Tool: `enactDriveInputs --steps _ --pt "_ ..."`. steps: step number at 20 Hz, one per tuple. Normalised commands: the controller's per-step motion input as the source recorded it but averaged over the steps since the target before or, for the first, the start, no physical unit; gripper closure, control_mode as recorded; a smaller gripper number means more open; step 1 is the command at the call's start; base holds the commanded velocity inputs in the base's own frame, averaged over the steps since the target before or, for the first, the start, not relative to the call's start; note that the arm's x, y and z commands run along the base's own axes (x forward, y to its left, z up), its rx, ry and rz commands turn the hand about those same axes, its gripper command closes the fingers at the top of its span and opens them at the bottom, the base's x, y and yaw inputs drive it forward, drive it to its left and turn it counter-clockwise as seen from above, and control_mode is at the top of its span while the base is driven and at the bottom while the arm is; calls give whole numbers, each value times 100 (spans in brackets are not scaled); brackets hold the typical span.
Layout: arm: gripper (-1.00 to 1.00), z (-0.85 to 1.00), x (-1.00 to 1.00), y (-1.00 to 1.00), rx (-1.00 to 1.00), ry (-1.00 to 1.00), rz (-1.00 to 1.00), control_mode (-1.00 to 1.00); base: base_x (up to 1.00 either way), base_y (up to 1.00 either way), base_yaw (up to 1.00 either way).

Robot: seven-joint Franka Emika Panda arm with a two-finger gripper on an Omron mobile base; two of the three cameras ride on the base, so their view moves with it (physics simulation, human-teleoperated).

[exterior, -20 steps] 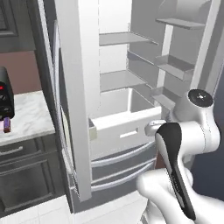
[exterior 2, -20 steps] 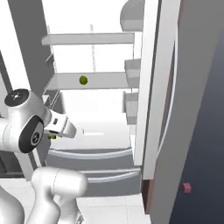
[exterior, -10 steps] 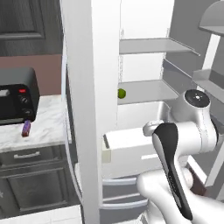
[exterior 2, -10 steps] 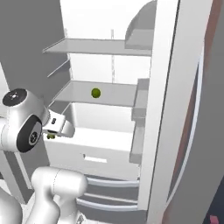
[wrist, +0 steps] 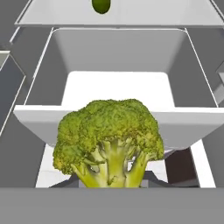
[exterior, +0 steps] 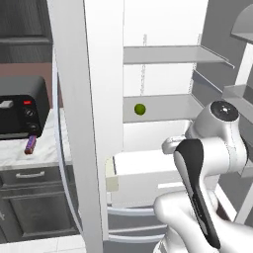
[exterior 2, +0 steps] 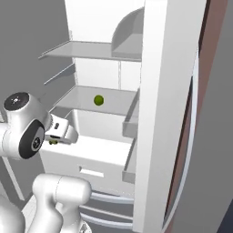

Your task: Place the squash and broccoli inside the fridge drawer. Close the drawer after placing the vegetables.

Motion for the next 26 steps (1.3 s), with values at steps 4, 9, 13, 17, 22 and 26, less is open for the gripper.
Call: enactDriveInputs --steps 4,9,13,17,22,26 --pt "100 0 0 0 0 0 0 100 42 -2 0" --pt "100 0 0 0 0 0 0 100 34 -10 0" --pt "100 0 8 -1 0 2 0 -100 3 -7 0" --pt "100 -26 77 0 0 17 0 -100 0 0 0" --pt "100 -54 98 -14 1 22 0 -100 0 0 0" --pt "100 -68 65 -34 2 10 1 -100 0 0 0"
